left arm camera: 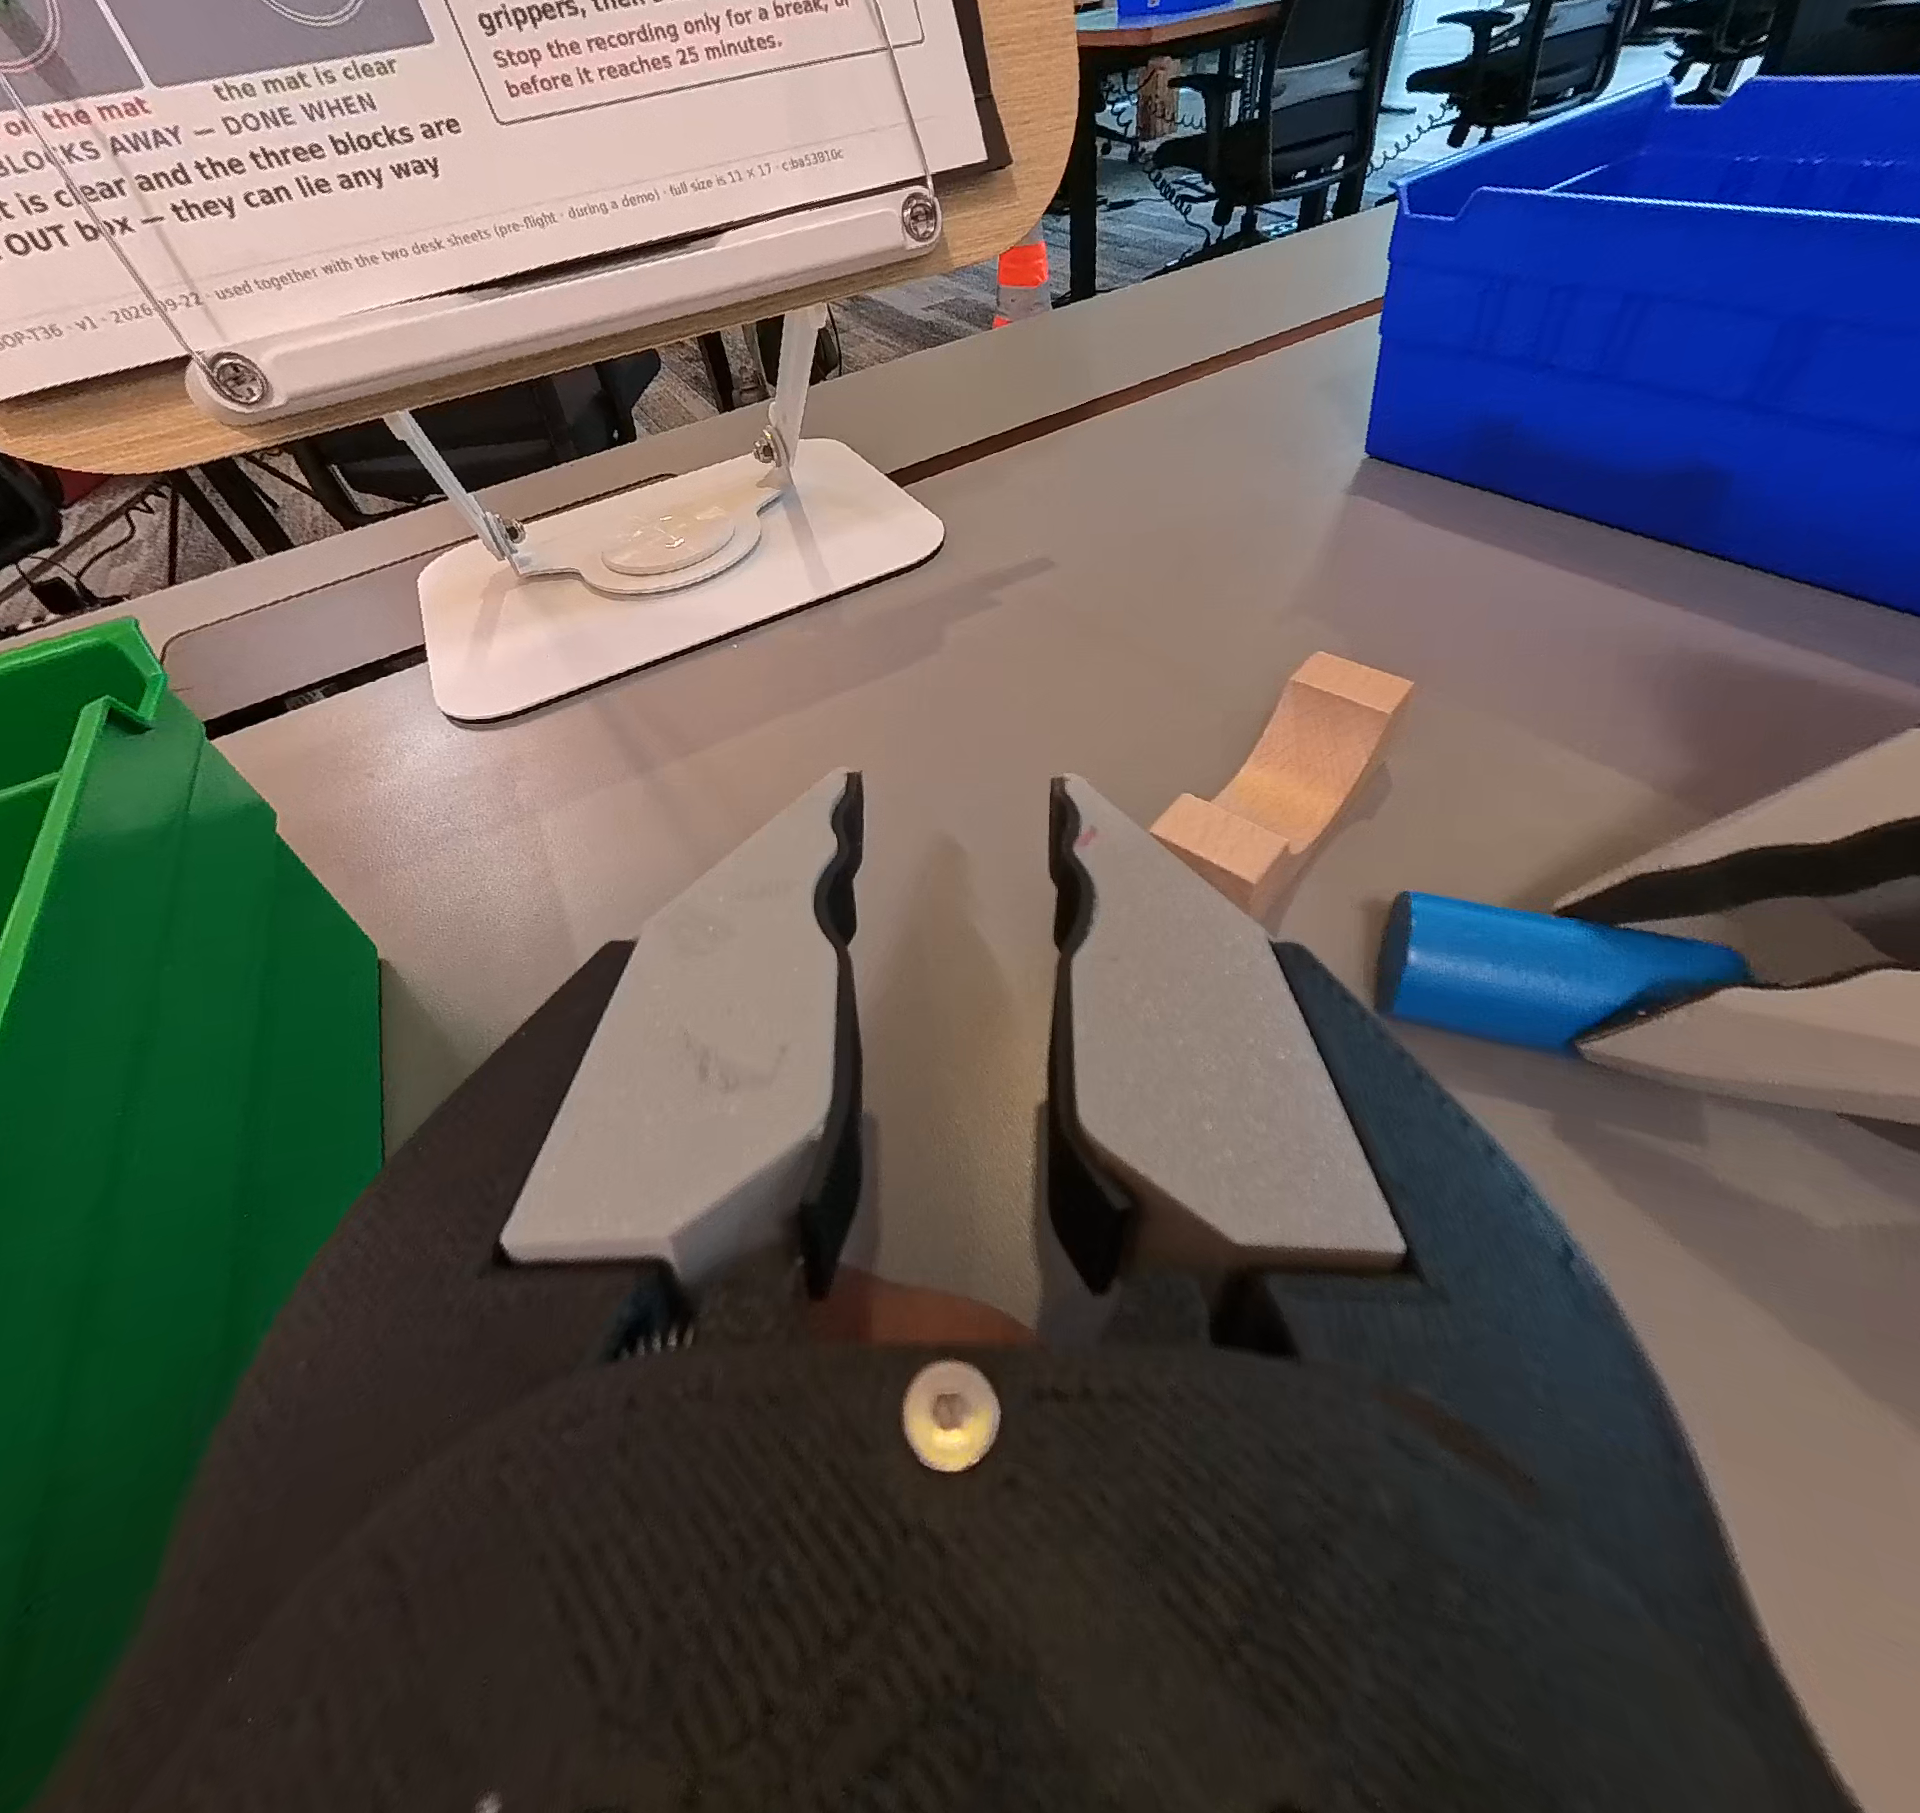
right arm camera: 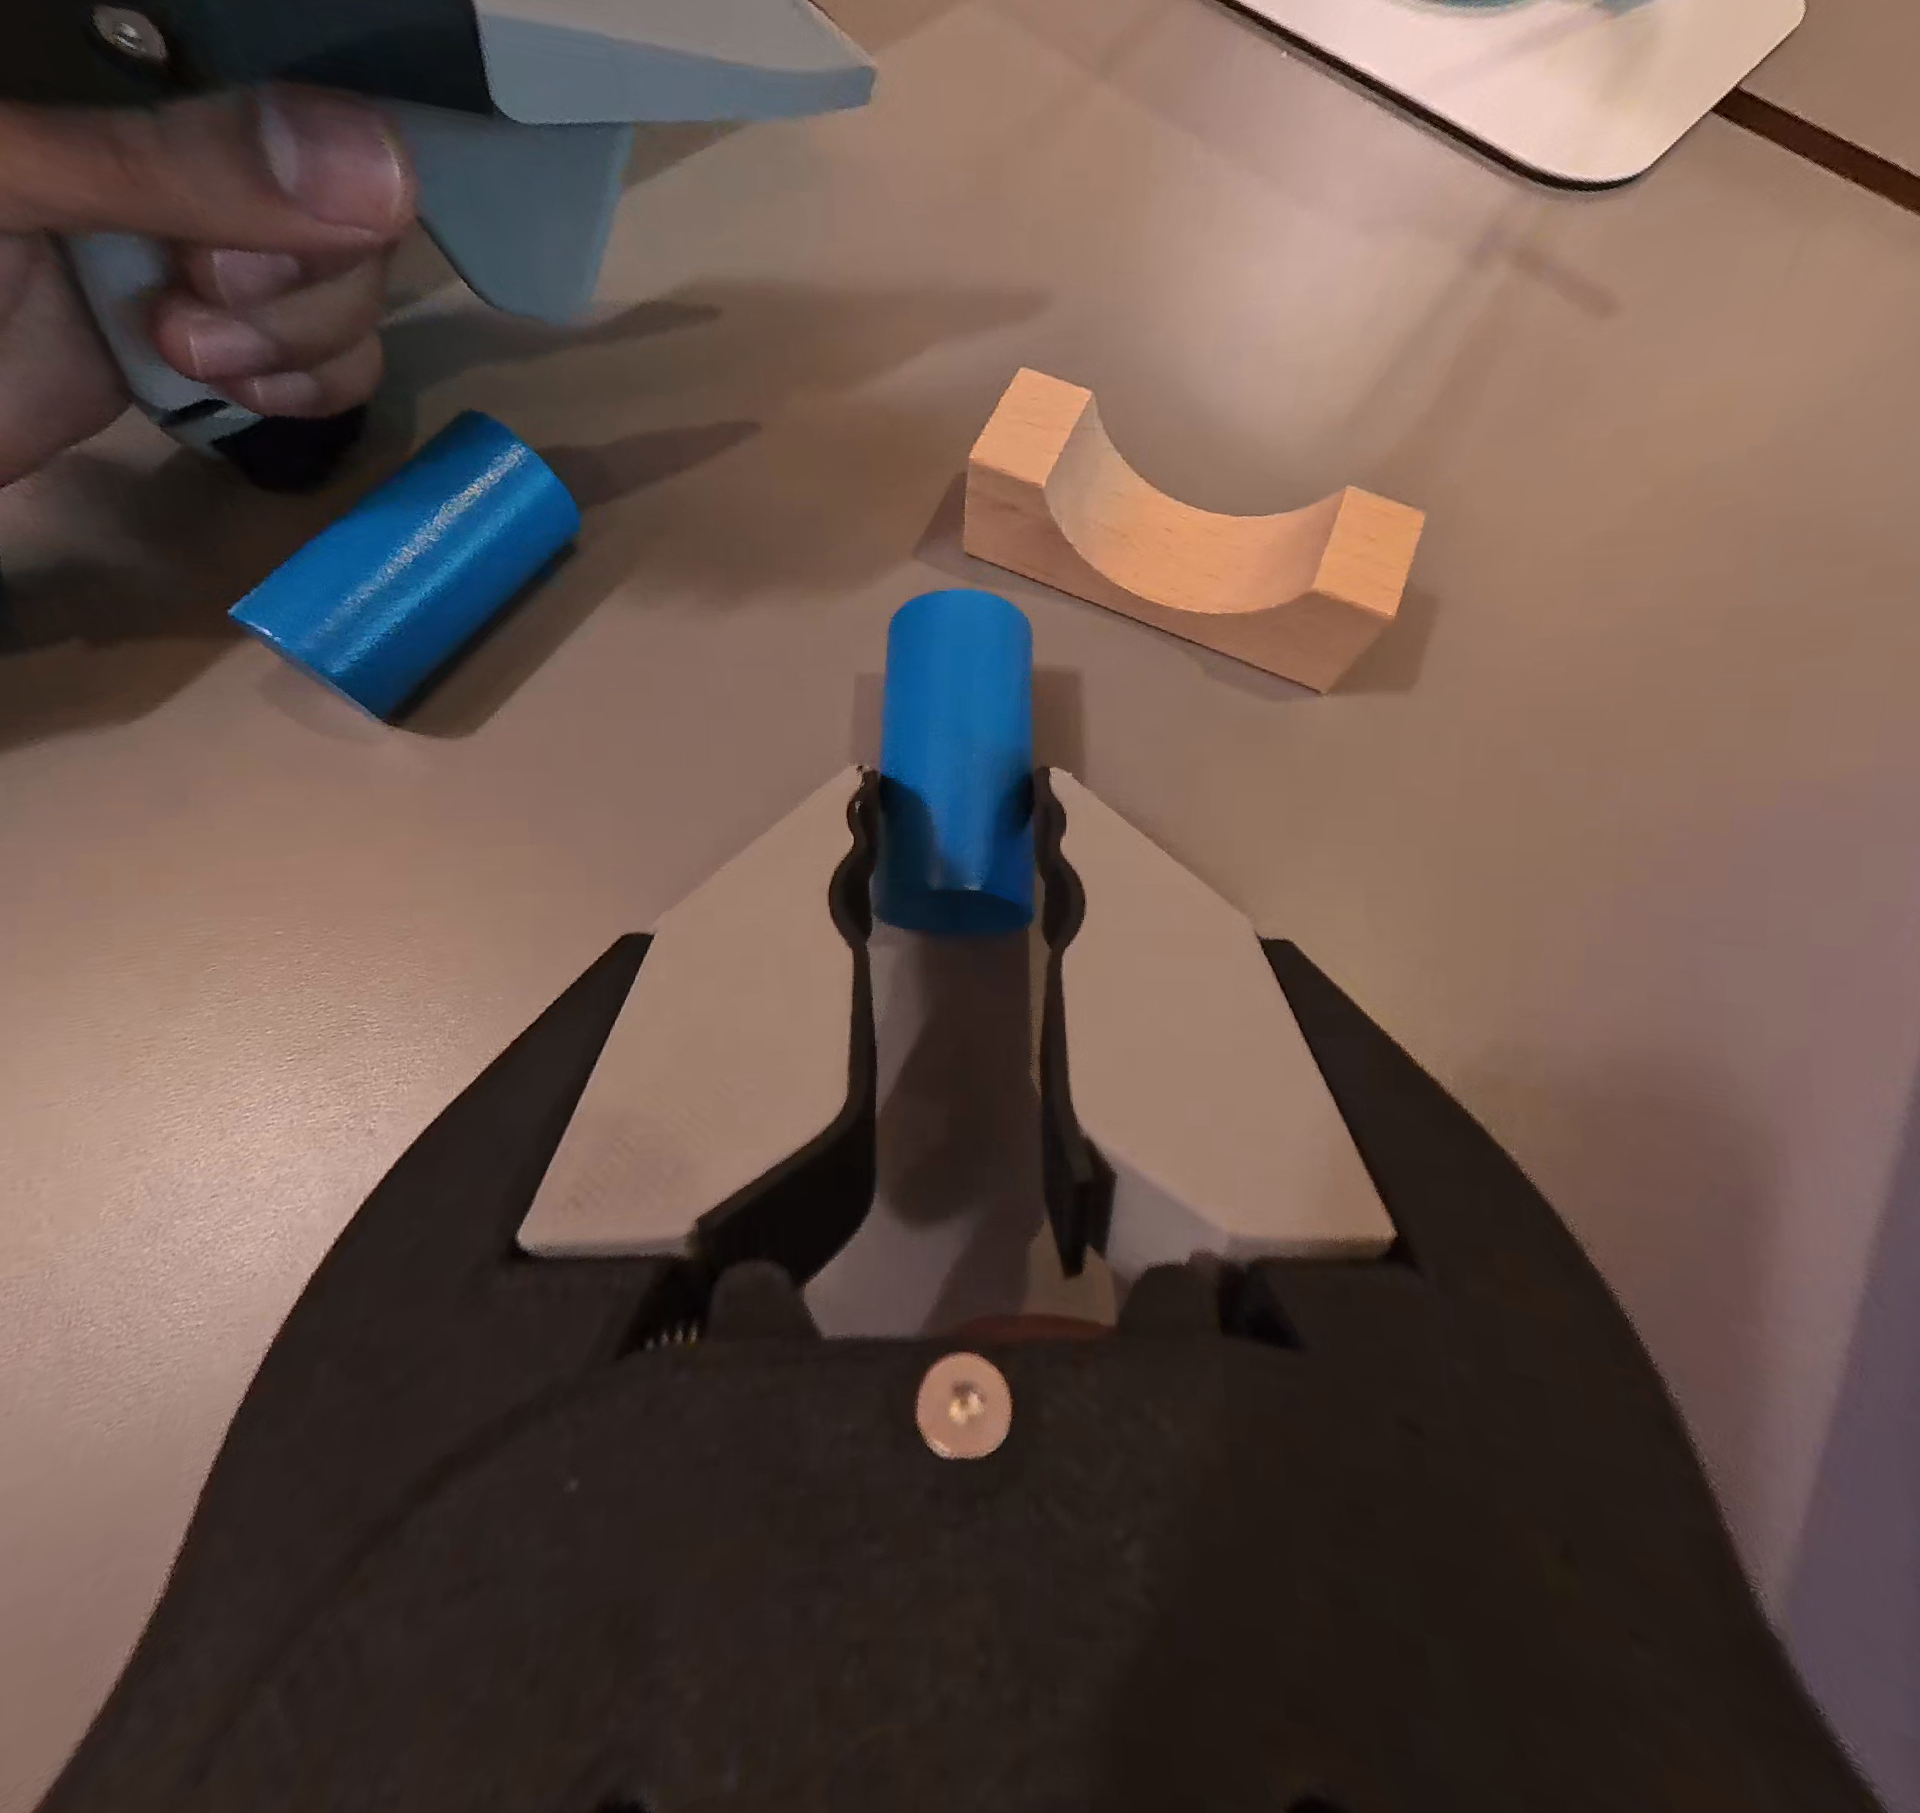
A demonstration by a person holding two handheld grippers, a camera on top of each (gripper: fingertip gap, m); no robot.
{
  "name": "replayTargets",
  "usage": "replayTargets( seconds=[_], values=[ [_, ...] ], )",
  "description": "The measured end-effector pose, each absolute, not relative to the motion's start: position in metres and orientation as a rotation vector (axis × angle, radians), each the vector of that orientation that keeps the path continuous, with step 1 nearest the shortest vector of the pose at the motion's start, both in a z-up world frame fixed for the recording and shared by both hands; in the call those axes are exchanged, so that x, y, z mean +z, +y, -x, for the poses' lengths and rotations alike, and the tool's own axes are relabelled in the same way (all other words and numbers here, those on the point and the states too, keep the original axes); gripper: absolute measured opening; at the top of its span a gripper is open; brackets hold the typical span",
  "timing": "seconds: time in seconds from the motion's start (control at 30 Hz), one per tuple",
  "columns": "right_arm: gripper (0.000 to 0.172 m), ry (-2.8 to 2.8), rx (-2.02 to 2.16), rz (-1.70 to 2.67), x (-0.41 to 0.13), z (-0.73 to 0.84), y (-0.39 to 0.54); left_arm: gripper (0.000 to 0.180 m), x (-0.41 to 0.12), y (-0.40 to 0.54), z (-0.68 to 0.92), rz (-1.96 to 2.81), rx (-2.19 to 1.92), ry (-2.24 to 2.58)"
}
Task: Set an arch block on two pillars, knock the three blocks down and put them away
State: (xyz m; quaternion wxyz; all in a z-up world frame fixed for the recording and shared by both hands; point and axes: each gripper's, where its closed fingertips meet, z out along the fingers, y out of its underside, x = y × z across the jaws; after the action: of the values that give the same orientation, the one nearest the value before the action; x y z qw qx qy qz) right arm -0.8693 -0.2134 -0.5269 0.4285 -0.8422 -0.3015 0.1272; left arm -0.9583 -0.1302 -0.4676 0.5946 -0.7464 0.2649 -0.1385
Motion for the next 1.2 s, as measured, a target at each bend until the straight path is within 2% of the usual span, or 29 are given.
replayTargets(
  seconds=[0.3,0.37,0.87,1.07,1.2],
  values=[
    [0.046,-0.752,0.337,2.195,-0.54,0.869,-0.213,0.033,-0.468,-0.13,0.958,1.735,-0.321,0.617],
    [0.031,-0.743,0.339,2.205,-0.541,0.868,-0.211,0.033,-0.468,-0.131,0.958,1.735,-0.321,0.616],
    [0.03,-0.761,0.284,2.101,-0.525,0.869,-0.212,0.033,-0.468,-0.131,0.958,1.735,-0.323,0.617],
    [0.03,-0.722,0.199,1.985,-0.501,0.861,-0.207,0.033,-0.468,-0.131,0.958,1.735,-0.324,0.617],
    [0.03,-0.68,0.021,1.807,-0.466,0.849,-0.204,0.033,-0.468,-0.131,0.958,1.736,-0.325,0.615]
  ],
)
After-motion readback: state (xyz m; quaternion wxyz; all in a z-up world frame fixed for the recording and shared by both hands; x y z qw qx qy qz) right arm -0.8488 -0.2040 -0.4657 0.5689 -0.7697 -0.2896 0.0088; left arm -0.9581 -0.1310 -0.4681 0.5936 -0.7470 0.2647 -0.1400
